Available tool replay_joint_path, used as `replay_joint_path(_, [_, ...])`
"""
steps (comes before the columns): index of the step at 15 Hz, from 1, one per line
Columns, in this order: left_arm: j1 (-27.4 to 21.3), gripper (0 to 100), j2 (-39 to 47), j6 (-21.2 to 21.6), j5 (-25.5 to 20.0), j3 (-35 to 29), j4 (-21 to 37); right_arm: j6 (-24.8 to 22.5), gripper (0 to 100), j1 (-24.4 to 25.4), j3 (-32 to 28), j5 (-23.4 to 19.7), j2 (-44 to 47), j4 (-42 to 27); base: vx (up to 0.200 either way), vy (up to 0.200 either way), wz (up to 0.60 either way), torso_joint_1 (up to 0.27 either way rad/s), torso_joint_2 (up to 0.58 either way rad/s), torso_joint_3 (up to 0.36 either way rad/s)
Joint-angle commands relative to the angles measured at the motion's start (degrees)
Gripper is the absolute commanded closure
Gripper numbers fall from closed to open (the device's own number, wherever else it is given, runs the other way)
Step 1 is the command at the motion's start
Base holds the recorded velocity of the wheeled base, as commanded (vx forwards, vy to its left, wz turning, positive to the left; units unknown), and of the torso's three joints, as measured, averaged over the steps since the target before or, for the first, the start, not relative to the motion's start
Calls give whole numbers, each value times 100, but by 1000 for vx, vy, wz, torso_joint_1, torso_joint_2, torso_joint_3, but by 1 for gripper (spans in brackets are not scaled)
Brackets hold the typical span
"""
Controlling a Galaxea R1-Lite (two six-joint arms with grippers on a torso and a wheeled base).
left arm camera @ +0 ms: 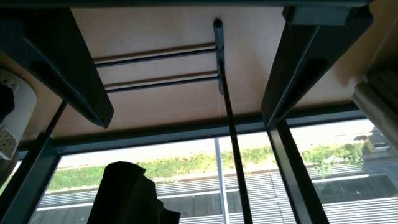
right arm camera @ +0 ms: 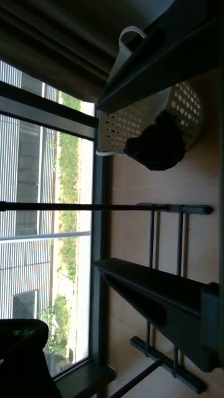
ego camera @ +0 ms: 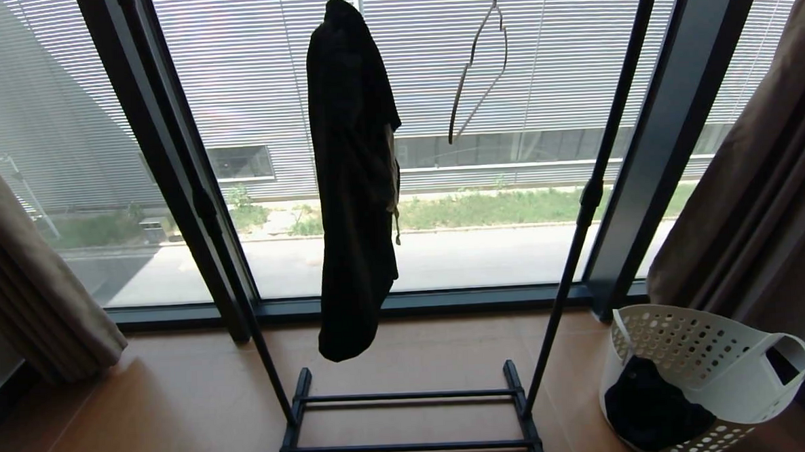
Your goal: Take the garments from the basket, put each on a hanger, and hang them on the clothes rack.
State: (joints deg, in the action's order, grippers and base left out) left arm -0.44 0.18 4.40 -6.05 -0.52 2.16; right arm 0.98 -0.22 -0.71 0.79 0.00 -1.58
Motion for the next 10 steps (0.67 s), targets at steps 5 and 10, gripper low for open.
replay_joint_path(5, [9,0,8,26,-2,8,-5,-1,0,-4,0,0,0,0,0,0,0,-1,15,13])
replay_joint_path(10, [9,0,8,35,-2,8,-5,-1,0,4,0,0,0,0,0,0,-600,6,4,5])
